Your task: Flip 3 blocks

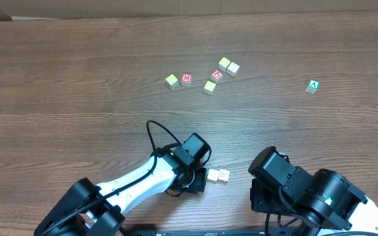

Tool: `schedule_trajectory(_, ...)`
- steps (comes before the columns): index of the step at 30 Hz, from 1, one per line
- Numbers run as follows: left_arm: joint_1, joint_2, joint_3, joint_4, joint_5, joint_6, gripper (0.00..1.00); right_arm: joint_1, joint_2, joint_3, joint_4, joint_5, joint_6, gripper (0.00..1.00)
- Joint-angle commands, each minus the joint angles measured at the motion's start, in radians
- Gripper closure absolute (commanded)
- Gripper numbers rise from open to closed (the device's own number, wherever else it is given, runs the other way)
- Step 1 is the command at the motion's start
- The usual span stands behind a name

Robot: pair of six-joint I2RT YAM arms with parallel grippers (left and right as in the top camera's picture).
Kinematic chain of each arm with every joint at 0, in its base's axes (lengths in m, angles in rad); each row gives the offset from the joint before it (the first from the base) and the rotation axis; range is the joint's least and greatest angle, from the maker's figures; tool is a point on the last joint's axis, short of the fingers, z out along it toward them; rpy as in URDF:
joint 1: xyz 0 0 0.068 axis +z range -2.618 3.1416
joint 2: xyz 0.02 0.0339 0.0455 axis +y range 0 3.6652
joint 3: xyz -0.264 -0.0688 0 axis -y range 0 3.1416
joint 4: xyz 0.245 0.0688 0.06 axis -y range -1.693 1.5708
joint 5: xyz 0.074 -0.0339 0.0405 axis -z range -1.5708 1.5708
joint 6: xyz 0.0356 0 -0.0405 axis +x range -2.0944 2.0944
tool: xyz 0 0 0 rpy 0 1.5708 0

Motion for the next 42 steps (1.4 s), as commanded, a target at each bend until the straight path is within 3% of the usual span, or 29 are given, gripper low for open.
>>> schedule_trajectory(1,-0.006,0.039,-0.039,0.031,-0.026,-0.023,0.96,0.004,-0.010,-0.003,0.006,-0.006,-0.002,0.75)
schedule_trajectory(42,-0.006,0.039,-0.029,0.067,-0.024,-0.013,0.96,0.004,-0.010,-0.003,0.008,-0.012,-0.002,0.75)
